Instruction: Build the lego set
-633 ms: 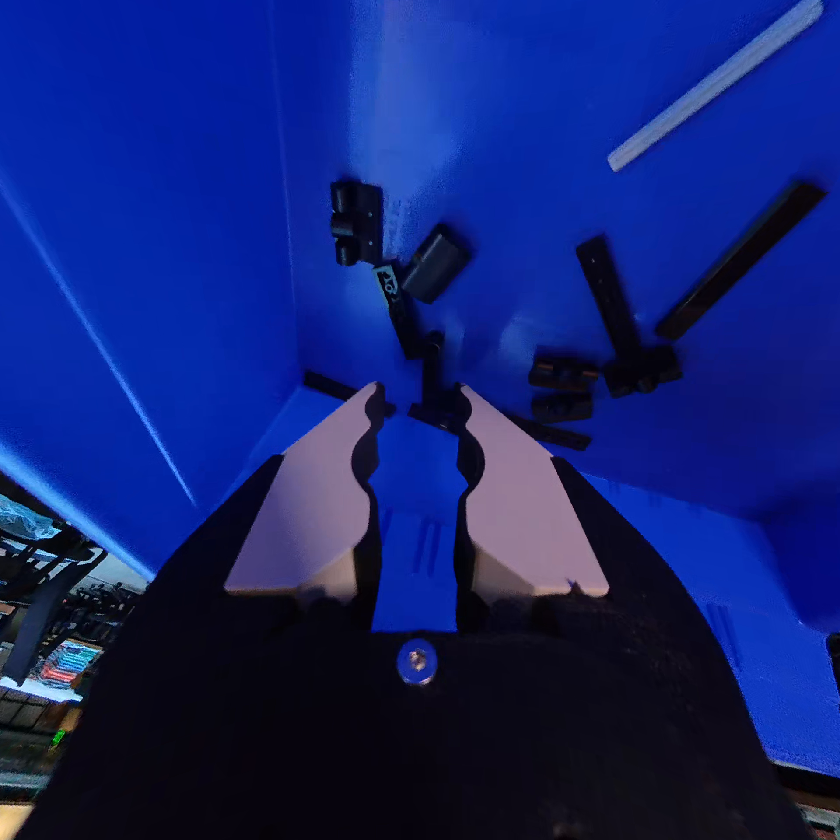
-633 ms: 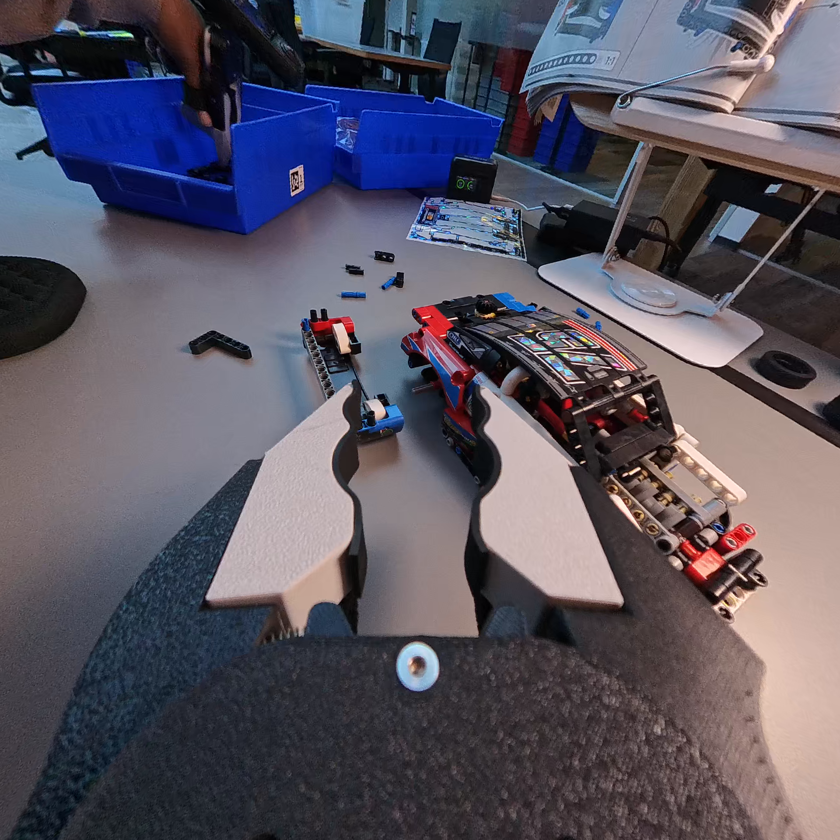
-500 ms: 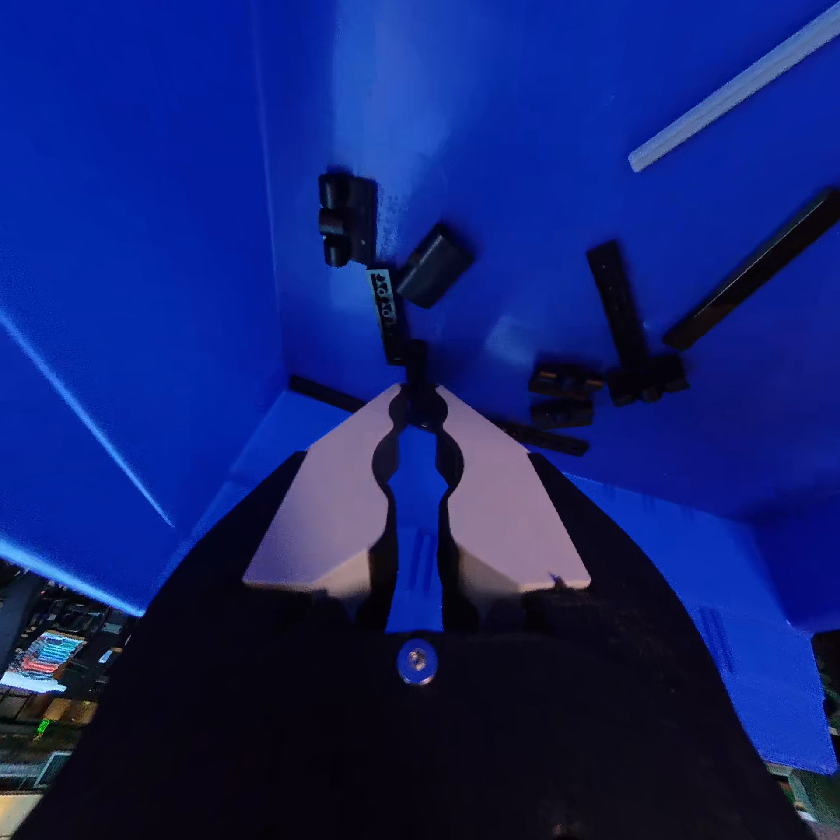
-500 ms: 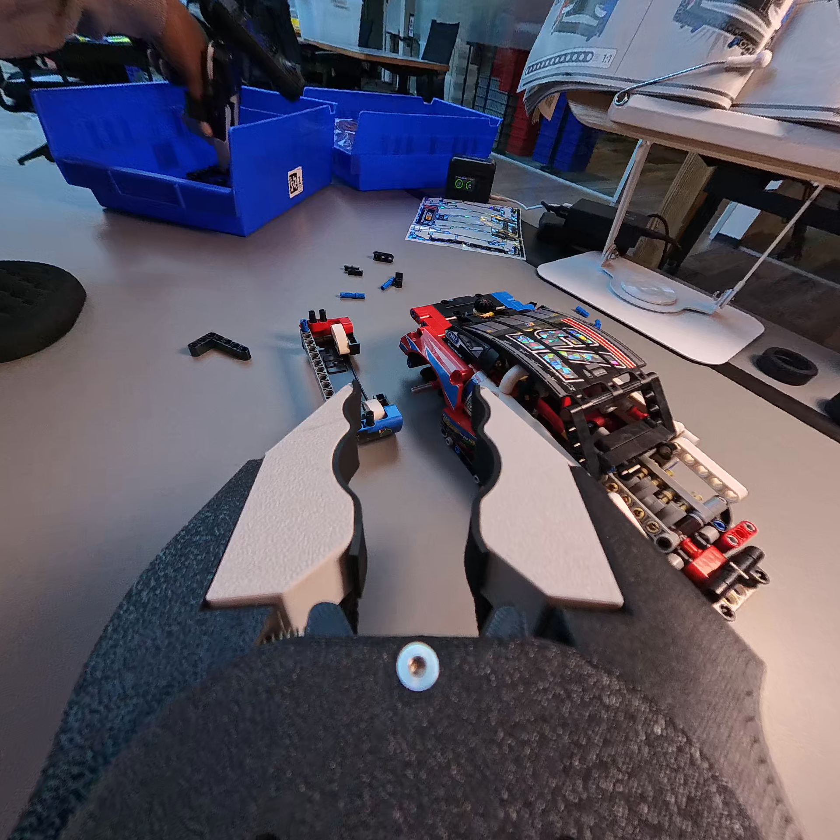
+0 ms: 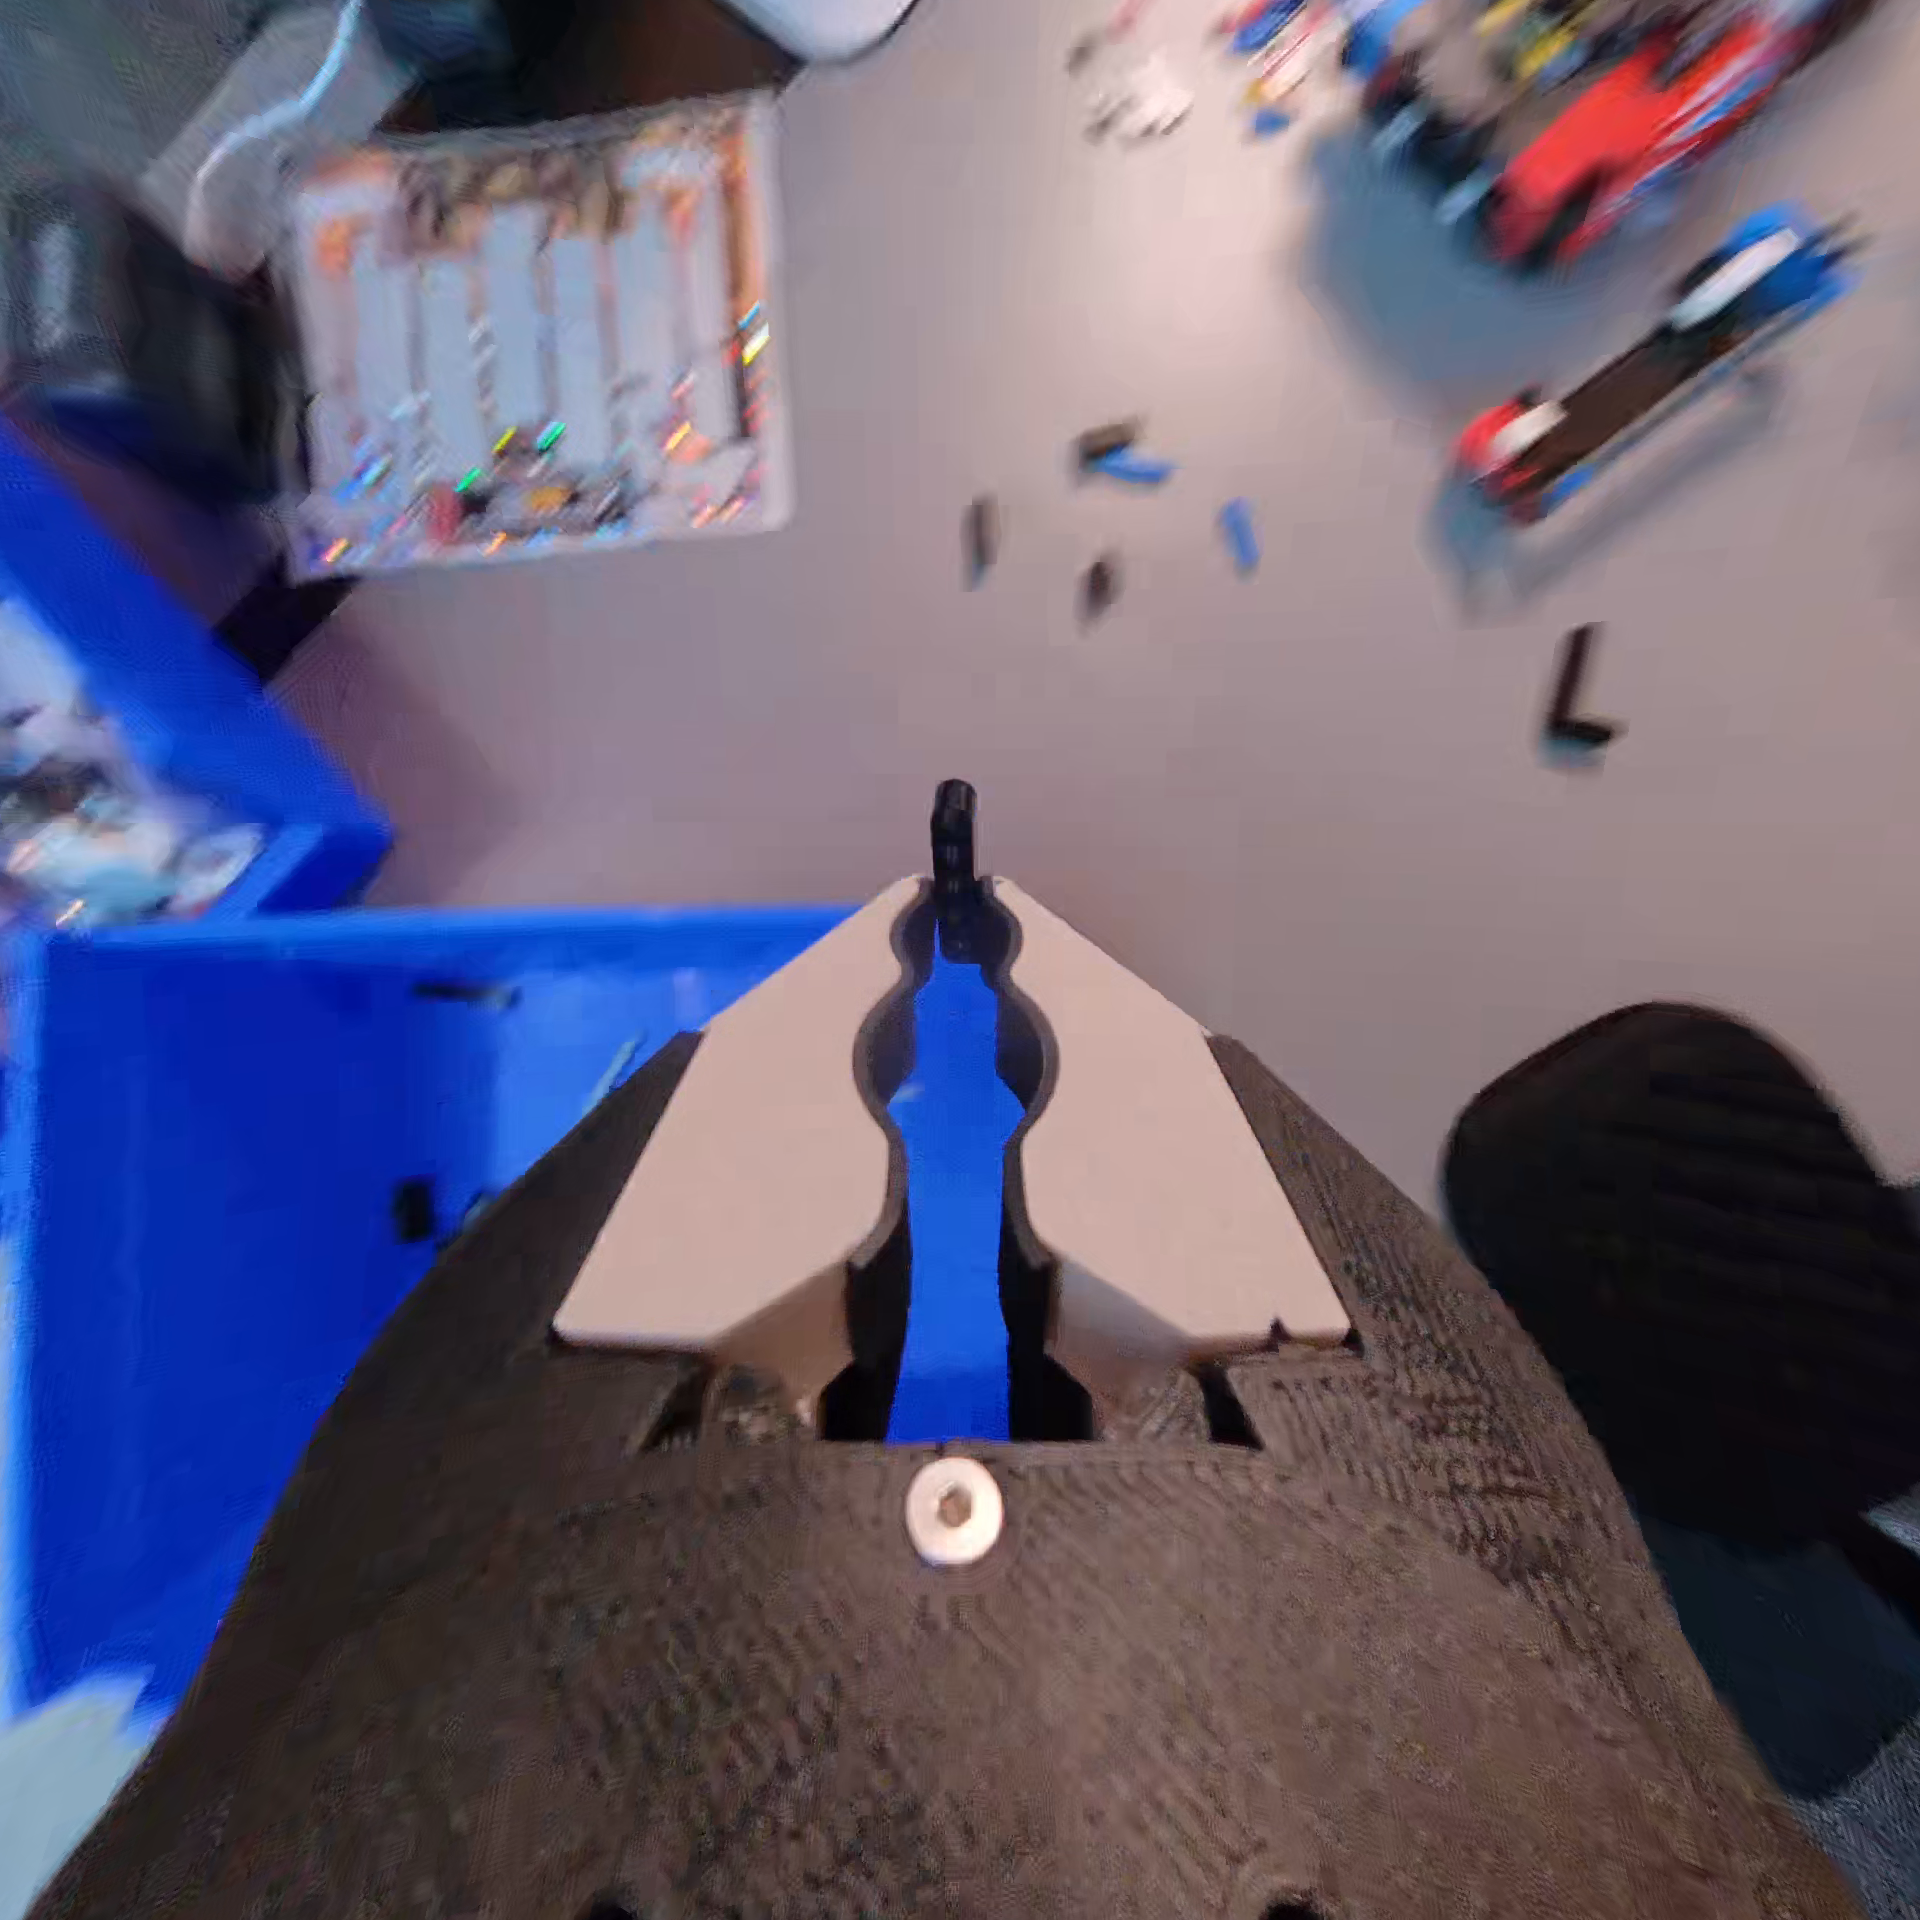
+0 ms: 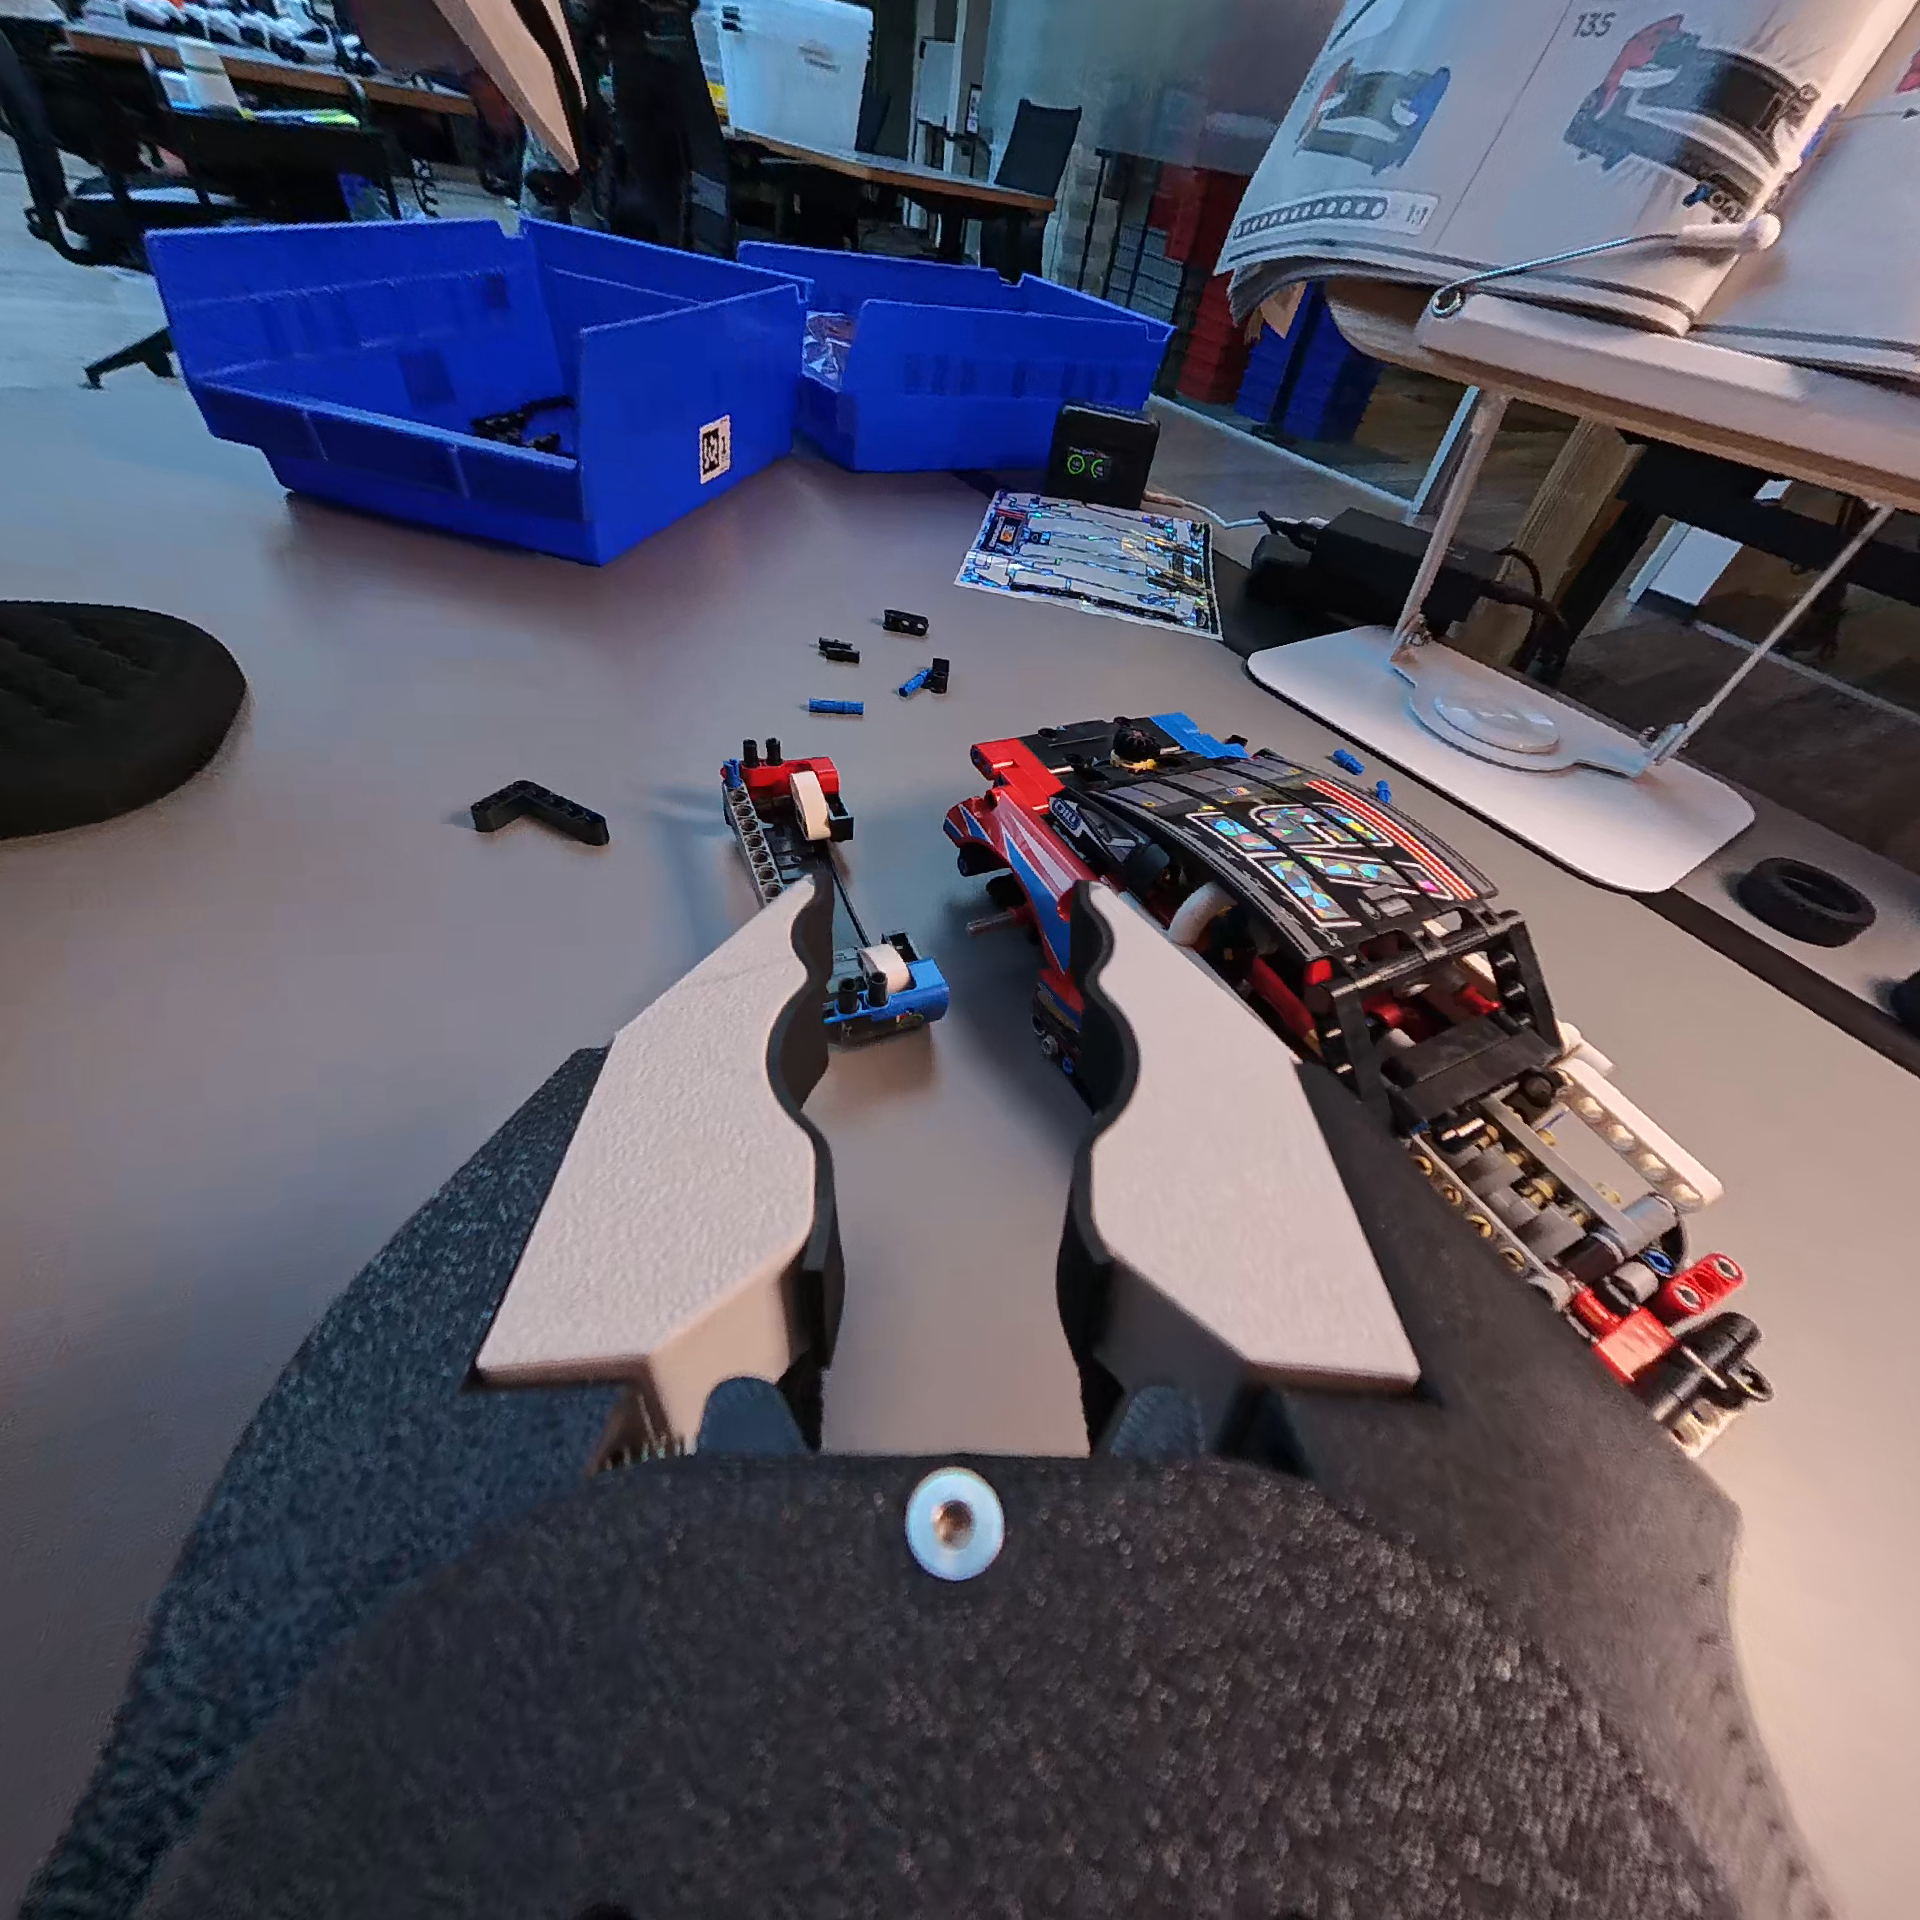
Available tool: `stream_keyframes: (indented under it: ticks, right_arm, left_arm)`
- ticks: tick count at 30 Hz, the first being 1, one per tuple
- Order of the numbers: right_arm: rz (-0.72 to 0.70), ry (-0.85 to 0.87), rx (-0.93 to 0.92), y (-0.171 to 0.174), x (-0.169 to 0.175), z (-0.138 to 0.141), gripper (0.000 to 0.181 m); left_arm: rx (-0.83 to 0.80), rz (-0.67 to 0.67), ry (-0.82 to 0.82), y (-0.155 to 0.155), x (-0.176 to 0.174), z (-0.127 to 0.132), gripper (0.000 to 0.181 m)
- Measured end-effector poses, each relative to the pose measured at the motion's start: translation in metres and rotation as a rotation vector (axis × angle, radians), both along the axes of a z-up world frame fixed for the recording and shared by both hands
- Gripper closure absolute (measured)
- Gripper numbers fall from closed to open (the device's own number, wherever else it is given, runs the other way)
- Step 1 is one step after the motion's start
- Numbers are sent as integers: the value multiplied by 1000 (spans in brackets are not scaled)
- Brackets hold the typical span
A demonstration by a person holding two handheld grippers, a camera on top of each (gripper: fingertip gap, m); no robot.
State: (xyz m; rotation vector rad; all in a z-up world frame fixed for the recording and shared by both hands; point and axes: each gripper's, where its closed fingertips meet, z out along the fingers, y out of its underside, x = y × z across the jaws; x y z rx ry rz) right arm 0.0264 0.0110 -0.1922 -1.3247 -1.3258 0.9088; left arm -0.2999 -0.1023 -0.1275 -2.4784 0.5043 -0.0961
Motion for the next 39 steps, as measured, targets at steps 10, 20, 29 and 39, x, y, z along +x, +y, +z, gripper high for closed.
stream_keyframes:
  ticks: [10, 20, 29, 39]
  right_arm:
    - [154, 77, 3, -45, -9, 13, 166]
    - [452, 190, -451, -92, -12, 35, 167]
    - [163, -183, -384, -53, -12, -12, 177]
    - [-88, -671, -266, -12, 29, -78, 177]
  left_arm:
    - [216, -540, -869, 14, 292, -26, 176]
    - [205, -661, -1012, 20, 335, -43, 176]
    - [312, -561, -703, 38, 305, -61, 155]
    - [336, -293, -435, 76, 213, -97, 114]
